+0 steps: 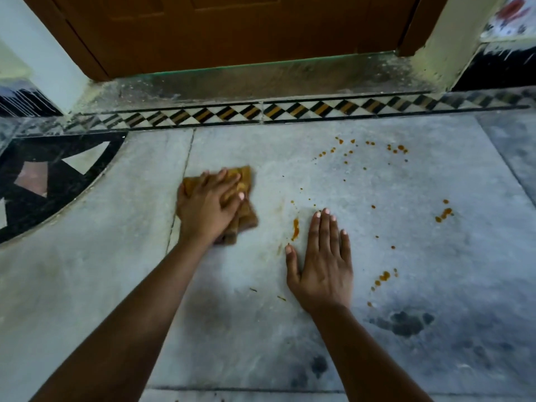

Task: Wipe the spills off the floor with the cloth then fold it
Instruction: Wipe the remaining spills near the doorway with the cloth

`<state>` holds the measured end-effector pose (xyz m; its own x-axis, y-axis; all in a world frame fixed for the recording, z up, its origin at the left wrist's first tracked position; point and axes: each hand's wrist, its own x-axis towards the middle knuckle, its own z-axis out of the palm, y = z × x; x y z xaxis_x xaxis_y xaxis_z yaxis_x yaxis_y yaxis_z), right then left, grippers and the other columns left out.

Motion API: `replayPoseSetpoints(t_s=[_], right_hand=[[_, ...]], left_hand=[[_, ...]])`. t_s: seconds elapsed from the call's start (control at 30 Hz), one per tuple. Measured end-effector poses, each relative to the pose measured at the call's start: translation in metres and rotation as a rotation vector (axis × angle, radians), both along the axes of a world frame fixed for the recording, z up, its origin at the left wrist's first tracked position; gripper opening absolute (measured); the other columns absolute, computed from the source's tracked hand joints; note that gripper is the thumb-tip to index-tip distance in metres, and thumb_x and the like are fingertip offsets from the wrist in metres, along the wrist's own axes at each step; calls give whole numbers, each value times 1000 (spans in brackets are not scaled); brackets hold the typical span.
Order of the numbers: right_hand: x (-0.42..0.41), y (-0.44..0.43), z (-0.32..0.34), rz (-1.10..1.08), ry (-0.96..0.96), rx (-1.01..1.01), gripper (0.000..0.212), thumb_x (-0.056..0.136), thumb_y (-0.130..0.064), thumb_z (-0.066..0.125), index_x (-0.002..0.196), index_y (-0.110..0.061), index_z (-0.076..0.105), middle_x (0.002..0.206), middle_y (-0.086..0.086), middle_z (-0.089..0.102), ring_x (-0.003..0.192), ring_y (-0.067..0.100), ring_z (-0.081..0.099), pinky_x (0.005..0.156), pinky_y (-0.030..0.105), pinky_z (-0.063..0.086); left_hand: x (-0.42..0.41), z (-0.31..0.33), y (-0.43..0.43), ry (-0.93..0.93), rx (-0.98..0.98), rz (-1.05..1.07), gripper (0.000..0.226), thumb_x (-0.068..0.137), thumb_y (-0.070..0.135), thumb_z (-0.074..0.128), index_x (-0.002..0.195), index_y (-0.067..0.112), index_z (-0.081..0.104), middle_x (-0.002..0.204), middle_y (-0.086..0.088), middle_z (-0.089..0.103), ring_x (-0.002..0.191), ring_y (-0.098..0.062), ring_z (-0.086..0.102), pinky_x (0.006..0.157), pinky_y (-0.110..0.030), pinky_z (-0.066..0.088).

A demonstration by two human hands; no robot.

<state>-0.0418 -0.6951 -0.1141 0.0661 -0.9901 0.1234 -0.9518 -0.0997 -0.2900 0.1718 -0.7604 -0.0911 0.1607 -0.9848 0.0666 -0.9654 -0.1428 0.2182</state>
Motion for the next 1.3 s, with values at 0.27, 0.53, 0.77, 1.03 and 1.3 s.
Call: replayPoseSetpoints(t_s=[0.27, 0.53, 0.77, 1.03, 1.3], right_hand=[[0, 1, 0, -2, 4, -1, 74, 87, -47, 28, 144, 0, 30, 151, 18, 29, 141, 29, 26, 114, 39, 11], [0, 3, 0, 17, -6, -19, 77, 86, -49, 23, 147, -1, 22, 154, 17, 20, 144, 28, 18, 115, 35, 0], [-1, 7, 10, 12, -88, -31, 81, 83, -51, 6, 148, -4, 12, 157, 15, 11, 145, 25, 8, 116, 33, 0], [-121, 22, 24, -115, 67, -19, 75, 87, -50, 13, 150, -9, 8, 158, 9, 5, 146, 20, 2, 114, 32, -7], [-149, 29, 6, -179, 1, 92, 78, 87, -55, 14, 150, -10, 10, 158, 7, 8, 146, 18, 4, 116, 33, -2]], left_hand=[[-80, 3, -29, -79, 7, -325, 46, 91, 57, 34, 136, 48, 39, 153, 17, 25, 145, -16, 13, 115, -51, -5], [-18, 2, -38, 65, 22, -26, 43, 93, 45, 46, 136, 40, 43, 152, 11, 30, 143, -21, 17, 114, -55, 5], [-61, 6, 19, -129, 86, -280, 49, 94, 58, 27, 142, 52, 17, 157, 17, 6, 146, -17, 0, 114, -53, -3], [-59, 17, -13, 103, 292, 74, 51, 98, 50, 29, 146, 41, 19, 159, 4, 5, 144, -33, 5, 115, -53, 7], [-88, 8, 59, -137, 143, -207, 71, 79, 77, 22, 144, 49, 16, 158, 14, 6, 146, -17, 6, 110, -52, 12]])
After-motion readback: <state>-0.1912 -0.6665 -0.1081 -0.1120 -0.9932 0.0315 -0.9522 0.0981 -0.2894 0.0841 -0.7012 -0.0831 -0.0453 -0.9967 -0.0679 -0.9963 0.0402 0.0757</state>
